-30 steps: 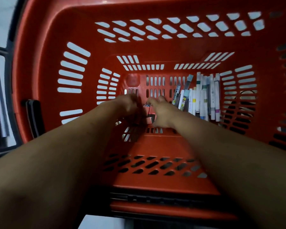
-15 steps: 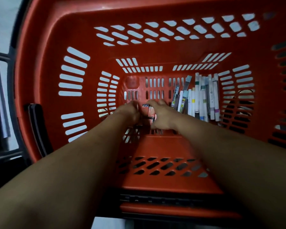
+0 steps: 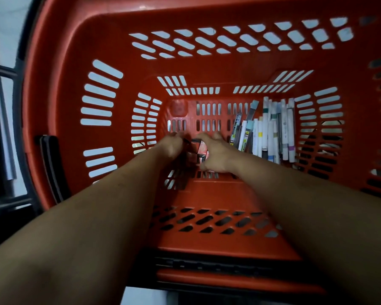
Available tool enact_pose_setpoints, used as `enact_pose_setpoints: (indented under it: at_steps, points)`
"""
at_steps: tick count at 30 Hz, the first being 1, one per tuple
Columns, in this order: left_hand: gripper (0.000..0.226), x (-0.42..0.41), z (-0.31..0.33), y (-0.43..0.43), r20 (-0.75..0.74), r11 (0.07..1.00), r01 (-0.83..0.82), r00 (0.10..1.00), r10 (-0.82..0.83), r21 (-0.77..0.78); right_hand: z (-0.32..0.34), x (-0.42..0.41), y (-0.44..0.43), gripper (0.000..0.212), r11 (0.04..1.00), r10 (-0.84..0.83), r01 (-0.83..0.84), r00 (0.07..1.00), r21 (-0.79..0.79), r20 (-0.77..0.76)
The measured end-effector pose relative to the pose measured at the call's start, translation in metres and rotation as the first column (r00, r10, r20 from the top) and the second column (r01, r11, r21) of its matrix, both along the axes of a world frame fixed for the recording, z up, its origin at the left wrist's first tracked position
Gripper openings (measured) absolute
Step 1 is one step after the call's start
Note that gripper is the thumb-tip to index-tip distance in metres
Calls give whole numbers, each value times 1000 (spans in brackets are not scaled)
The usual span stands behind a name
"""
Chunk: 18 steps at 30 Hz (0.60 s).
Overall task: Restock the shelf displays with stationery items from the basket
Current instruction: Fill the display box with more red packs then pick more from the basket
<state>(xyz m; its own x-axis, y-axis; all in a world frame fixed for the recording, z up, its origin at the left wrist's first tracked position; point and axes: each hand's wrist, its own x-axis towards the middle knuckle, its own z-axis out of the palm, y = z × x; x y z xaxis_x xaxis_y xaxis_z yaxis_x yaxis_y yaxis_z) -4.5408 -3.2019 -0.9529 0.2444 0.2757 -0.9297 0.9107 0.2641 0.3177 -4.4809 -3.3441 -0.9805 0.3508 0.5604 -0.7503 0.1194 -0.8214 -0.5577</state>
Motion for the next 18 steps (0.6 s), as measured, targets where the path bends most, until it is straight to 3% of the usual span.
enact_pose_setpoints:
  at_steps: [3, 9, 15, 18]
  points:
    - [45, 0, -4, 3, 18, 1000, -21, 1000, 21, 1, -1, 0, 0, 95, 1000, -2, 2, 1000, 3, -8]
    - [29, 8, 6, 0, 9, 995, 99, 995, -98, -35, 1, 2, -2, 86, 999, -10, 10, 1000, 46, -10]
    - [30, 5, 3, -11, -59, 985, 151, 986, -156, -89, -2, -1, 1, 78, 997, -9, 12, 999, 78, -36]
    - [41, 4, 6, -14, -56, 981, 160, 984, -167, -106, -4, -1, 1, 79, 997, -13, 17, 999, 75, -44]
